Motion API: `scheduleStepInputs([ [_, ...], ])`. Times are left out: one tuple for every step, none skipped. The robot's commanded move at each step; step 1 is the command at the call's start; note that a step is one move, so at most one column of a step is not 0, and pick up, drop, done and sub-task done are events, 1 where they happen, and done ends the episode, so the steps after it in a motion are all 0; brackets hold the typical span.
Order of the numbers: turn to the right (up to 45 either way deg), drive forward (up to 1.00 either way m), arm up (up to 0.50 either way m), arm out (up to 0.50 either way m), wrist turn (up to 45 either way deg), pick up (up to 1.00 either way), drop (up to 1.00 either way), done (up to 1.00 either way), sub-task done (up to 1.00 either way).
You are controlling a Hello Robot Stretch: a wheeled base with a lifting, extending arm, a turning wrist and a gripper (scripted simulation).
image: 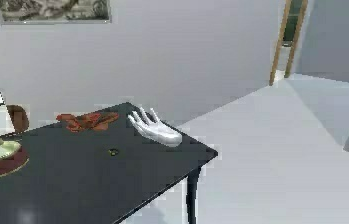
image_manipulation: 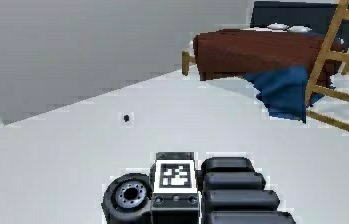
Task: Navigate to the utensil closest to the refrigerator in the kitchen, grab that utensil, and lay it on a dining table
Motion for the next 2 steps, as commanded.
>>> scheduleStepInputs([
  [42.0,0.0,0.0,0.0,0.0,0.0,0.0,0.0,0.0],
  [-45.0,0.0,0.0,0.0,0.0,0.0,0.0,0.0,0.0],
])
